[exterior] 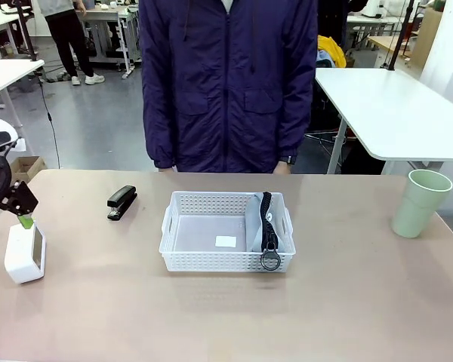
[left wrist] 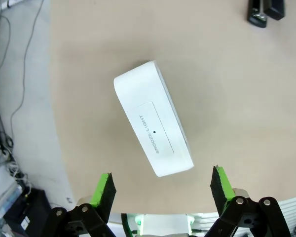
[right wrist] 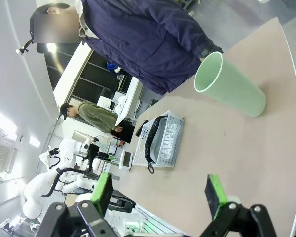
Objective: Efficiently arrange items inside the basket to fit them all.
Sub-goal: Pick up the Digital clock and place it inside the Organizing basket.
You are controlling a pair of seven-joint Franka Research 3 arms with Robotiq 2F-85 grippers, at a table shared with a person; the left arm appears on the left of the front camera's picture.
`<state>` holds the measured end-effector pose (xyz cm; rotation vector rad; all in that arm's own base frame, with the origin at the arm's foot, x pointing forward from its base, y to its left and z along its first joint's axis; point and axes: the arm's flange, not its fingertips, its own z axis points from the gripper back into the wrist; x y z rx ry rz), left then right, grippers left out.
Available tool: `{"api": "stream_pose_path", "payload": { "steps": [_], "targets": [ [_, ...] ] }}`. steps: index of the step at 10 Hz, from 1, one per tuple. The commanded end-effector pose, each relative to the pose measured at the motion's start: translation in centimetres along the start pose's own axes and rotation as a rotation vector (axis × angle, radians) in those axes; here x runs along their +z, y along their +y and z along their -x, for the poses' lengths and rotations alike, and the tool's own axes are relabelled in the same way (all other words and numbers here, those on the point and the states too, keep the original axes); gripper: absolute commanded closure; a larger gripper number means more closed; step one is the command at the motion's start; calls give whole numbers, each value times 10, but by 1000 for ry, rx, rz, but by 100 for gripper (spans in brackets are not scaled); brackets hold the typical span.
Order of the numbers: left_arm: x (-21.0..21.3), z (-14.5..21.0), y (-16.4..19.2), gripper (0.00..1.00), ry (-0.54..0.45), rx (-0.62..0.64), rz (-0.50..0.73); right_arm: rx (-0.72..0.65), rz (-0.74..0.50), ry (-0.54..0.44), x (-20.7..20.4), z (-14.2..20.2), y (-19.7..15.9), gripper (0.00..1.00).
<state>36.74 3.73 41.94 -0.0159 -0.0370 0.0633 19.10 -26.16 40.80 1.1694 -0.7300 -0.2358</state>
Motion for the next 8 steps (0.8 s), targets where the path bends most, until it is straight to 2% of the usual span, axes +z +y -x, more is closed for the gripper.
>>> {"api": "stream_pose_path", "payload": {
  "steps": [1,4,5,6,7,8],
  "targets": [
    [-47,23,2,0,21,79,22,27,-12,-14,0,-3,1,0],
    [-46,19,1,0,6,117,68,27,-12,-14,0,-3,1,0],
    [-47,16,3,0,28,192,80,27,-12,-14,0,-3,1,0],
    [-46,13,5,0,44,370,115,27,-12,-14,0,-3,1,0],
    [-44,11,6,0,48,546,99,27,-12,-14,0,-3,1,0],
    [-43,11,8,0,31,584,75,27,-12,-14,0,-3,1,0]
  ]
}}
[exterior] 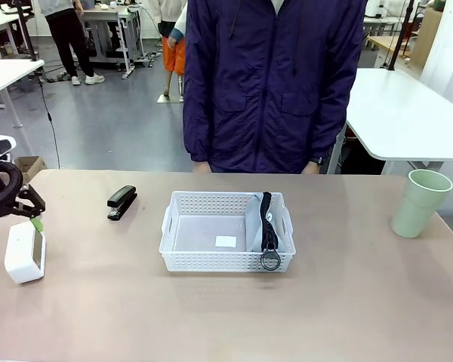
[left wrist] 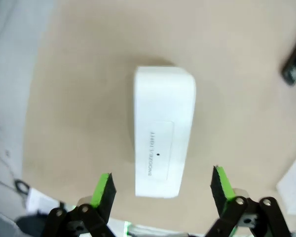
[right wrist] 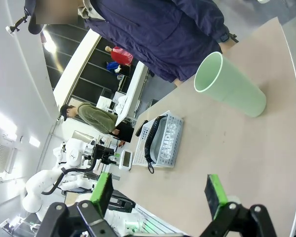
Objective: Efficiently arrange items inside the basket to fit them all.
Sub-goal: Pick up the Digital clock and place it inside the Organizing basket.
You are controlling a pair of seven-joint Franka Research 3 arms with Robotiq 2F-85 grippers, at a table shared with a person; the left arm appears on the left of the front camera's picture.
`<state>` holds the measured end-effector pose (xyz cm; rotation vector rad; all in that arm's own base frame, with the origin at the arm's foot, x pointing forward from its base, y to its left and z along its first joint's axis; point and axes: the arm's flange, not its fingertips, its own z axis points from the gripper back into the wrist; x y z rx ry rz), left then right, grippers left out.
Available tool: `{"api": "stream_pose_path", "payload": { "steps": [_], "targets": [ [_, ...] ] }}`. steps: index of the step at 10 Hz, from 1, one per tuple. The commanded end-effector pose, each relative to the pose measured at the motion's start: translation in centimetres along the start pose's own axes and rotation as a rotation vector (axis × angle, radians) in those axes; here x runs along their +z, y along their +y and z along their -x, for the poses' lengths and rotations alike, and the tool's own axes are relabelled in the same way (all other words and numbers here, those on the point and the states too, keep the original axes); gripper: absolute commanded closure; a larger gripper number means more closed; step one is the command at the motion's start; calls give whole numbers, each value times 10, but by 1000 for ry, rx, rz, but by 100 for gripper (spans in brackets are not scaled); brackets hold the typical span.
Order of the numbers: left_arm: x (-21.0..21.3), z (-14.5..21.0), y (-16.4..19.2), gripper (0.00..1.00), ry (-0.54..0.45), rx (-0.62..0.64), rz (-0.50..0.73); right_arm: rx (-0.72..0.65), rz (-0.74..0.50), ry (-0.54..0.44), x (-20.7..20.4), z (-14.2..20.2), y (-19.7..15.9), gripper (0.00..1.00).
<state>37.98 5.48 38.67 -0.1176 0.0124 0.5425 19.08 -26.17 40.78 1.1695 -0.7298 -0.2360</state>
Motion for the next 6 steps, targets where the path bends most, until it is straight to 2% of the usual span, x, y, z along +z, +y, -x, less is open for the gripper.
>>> {"api": "stream_pose_path", "payload": {
  "steps": [1,2,3,6],
  "targets": [
    [-12,26,3,0,-31,91,-18,28,-12,-14,0,-3,1,0],
    [-12,25,3,0,-52,80,15,28,-12,-14,0,-3,1,0],
    [1,-1,1,0,-8,71,-4,28,-12,-14,0,-3,1,0],
    [2,-1,-1,0,-18,88,-4,28,-12,-14,0,-3,1,0]
  ]
}}
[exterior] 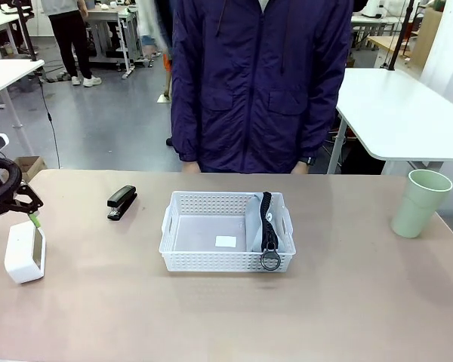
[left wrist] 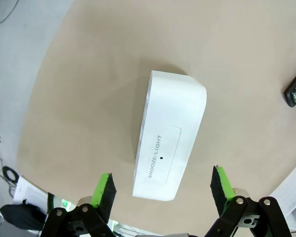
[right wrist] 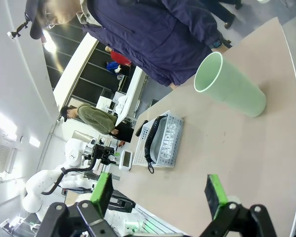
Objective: Efficiently arrange items inside the basket to fit them all.
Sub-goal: Pick up the Digital clock and place it inside the Organizing basket.
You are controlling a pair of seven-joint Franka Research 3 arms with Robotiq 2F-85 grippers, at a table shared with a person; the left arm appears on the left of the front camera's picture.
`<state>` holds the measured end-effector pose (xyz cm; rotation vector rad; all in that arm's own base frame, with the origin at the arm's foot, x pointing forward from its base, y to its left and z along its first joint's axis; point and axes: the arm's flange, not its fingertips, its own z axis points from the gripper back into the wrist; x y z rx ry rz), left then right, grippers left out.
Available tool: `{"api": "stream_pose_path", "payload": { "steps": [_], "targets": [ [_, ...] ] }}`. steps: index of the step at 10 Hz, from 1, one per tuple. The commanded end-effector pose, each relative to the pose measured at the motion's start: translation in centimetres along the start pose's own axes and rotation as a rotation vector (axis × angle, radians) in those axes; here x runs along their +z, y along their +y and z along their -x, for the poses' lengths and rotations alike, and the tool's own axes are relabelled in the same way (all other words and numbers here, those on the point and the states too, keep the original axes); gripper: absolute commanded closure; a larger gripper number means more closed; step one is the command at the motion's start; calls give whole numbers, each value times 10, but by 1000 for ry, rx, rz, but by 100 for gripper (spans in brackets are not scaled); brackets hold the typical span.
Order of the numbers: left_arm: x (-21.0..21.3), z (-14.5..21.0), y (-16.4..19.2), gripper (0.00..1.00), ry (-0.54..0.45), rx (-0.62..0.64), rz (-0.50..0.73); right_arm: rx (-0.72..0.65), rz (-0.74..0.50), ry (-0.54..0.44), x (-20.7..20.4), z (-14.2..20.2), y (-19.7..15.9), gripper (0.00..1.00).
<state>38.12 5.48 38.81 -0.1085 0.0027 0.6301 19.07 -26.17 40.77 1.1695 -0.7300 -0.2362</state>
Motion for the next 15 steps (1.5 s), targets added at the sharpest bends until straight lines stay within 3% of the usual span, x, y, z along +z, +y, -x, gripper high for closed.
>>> {"api": "stream_pose_path", "payload": {
  "steps": [1,3,7,15],
  "targets": [
    [-3,1,0,0,31,-90,-8,28,-12,-14,0,-3,1,0],
    [-19,-1,2,0,54,-157,-36,28,-12,-14,0,-3,1,0],
    [-61,0,0,0,115,-146,-68,28,-12,-14,0,-3,1,0],
    [-74,-1,-9,0,65,-132,-63,28,-12,-14,0,-3,1,0]
  ]
}}
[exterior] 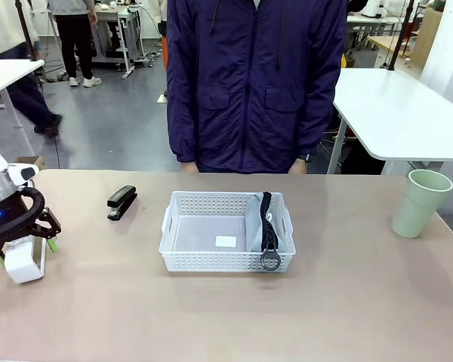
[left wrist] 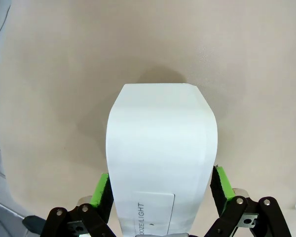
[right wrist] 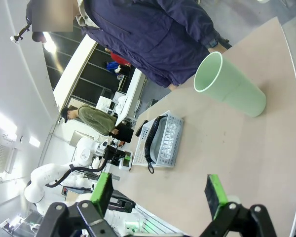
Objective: Efficiently arrange items inside the basket to fit them all.
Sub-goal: Pick up the Digital clock and place it inside the Organizing basket.
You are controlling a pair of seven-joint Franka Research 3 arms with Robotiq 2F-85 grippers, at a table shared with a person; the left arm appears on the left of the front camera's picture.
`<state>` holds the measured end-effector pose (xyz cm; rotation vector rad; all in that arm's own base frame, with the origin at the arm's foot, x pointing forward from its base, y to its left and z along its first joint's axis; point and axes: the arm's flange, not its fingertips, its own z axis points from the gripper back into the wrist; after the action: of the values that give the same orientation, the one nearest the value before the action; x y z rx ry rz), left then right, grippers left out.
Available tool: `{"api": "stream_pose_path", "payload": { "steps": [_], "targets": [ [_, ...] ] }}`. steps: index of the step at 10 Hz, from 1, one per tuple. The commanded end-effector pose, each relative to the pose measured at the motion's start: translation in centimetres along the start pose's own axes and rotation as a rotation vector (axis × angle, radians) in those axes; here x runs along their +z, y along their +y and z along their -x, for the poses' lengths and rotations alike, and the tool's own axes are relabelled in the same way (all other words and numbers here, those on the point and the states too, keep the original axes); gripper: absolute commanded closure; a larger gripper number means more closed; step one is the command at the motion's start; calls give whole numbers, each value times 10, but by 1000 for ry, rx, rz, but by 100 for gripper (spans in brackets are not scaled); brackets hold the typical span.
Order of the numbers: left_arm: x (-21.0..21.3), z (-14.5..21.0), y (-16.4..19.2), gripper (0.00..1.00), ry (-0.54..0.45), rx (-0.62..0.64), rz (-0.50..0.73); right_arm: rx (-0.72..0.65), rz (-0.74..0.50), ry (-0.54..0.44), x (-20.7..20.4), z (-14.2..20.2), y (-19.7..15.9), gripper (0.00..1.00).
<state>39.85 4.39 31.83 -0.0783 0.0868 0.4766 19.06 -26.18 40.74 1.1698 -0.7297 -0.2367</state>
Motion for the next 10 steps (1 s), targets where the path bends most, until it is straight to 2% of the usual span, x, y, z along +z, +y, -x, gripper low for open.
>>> {"api": "stream_pose_path", "payload": {
  "steps": [1,2,3,4,5,10],
  "targets": [
    [-4,9,1,57,-5,10,-26,28,-12,-14,0,-3,1,0],
    [-4,10,1,58,3,6,-32,28,-12,-14,0,-3,1,0],
    [-4,10,1,100,-6,5,-38,28,-12,-14,0,-3,1,0],
    [-4,10,1,63,-9,6,-40,28,-12,-14,0,-3,1,0],
    [-5,9,1,100,-1,10,-52,28,-12,-14,0,-3,1,0],
    [0,10,1,100,1,-3,-55,28,-12,-14,0,-3,1,0]
  ]
}}
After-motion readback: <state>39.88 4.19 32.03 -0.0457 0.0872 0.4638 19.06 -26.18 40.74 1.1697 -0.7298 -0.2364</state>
